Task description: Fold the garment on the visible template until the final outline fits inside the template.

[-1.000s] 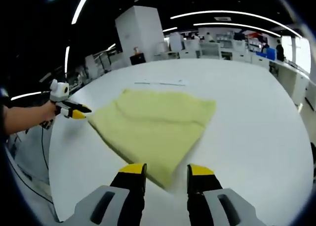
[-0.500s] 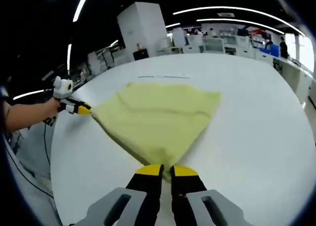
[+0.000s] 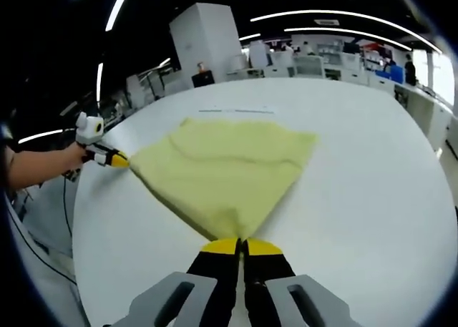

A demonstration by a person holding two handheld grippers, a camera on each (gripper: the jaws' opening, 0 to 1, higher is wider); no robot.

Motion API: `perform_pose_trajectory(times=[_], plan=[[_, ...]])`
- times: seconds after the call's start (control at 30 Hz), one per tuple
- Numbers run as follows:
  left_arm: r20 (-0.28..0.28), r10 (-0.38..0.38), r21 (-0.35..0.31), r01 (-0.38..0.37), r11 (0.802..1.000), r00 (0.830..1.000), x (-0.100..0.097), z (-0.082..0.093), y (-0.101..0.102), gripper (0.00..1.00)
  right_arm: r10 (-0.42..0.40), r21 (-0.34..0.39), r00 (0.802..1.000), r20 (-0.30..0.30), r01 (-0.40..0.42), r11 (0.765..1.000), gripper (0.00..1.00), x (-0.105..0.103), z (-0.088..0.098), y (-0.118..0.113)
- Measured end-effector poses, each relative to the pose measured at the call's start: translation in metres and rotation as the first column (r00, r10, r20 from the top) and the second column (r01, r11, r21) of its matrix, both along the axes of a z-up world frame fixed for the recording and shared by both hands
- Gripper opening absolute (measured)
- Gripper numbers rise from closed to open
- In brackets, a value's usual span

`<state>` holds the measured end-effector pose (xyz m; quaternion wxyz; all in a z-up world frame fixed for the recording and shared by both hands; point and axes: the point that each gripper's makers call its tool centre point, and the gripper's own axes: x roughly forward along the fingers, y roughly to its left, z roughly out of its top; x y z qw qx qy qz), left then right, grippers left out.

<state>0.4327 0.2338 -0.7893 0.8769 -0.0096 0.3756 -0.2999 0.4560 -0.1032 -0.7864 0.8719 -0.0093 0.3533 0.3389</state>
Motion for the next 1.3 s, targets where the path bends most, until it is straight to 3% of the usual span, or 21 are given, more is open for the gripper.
perform_pose_trajectory(times=[0.5,0.7,0.97,1.3], plan=[[0.003,-0.063,0.009,0.063,0.998,0.998,-0.027,-0.001,-0.016,0.01,0.002,-0.010,1.000,0.023,-0.001,1.000,0.00,-0.035,0.003,-0.018],[-0.006,-0.057,-0.018,0.057,0.998,0.998,-0.043,-0.002,-0.018,0.01,0.027,-0.029,0.999,0.040,-0.026,0.999,0.00,-0.055,0.005,-0.020],[-0.015,-0.065,-0.020,0.064,0.998,0.998,-0.059,-0.001,-0.014,0.00,0.025,-0.021,0.999,0.042,-0.024,0.999,0.00,-0.056,0.006,-0.018],[-0.016,-0.023,-0.038,0.023,0.999,1.000,-0.063,-0.002,-0.010,0.00,0.021,-0.025,0.999,0.050,-0.020,0.999,0.00,-0.055,0.006,-0.017]])
